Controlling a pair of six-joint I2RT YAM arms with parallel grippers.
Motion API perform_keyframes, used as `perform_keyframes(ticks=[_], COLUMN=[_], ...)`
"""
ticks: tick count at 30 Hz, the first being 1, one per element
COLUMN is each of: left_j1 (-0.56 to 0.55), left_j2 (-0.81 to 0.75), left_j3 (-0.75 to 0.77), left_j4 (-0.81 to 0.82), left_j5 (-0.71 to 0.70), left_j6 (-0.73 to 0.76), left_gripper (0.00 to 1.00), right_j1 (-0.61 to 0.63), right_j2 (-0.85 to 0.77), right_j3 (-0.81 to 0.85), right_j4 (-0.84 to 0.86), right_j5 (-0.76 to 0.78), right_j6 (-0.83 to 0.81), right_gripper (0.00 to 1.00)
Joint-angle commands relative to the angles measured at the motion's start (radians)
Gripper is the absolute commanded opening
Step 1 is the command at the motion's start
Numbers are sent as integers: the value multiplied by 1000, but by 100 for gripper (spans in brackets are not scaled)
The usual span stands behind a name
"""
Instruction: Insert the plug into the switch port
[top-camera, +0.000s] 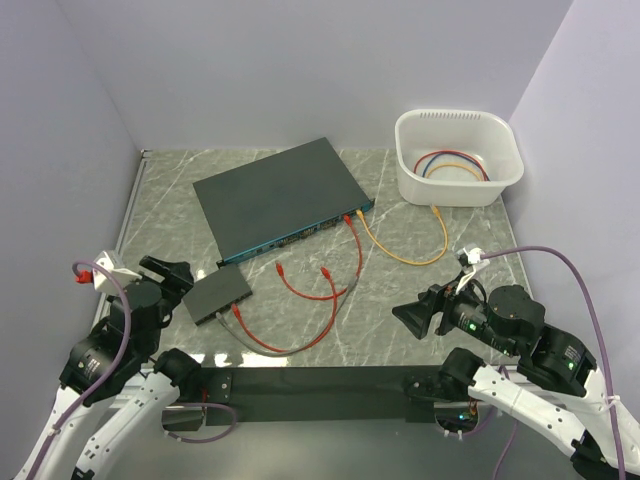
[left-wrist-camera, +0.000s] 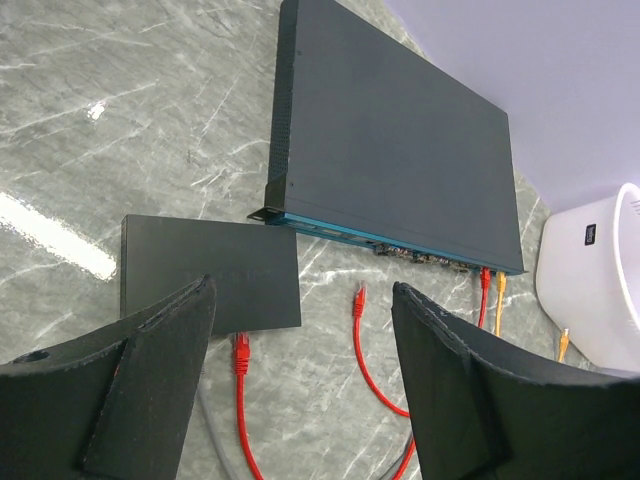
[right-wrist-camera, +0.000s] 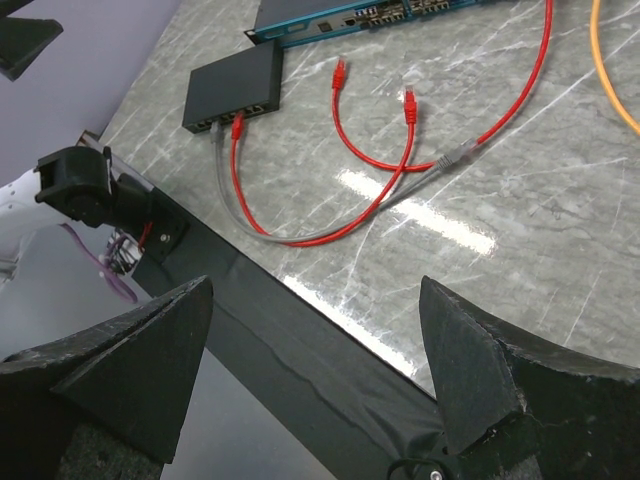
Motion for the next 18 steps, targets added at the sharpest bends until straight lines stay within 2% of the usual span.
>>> perform_keyframes(ticks=[1, 18], left_j1=[6, 6], left_j2=[-8, -8], left_j3=[20, 17], left_j4=[16, 27], left_j5=[-11, -2], left_j6=[6, 15], left_gripper=[77, 77], right_j1=[11, 14], right_j2=[2, -1], right_j3=[-11, -15], right_j4=[45, 48], right_j5=[15, 21], right_j6=[-9, -6], right_gripper=[90, 91])
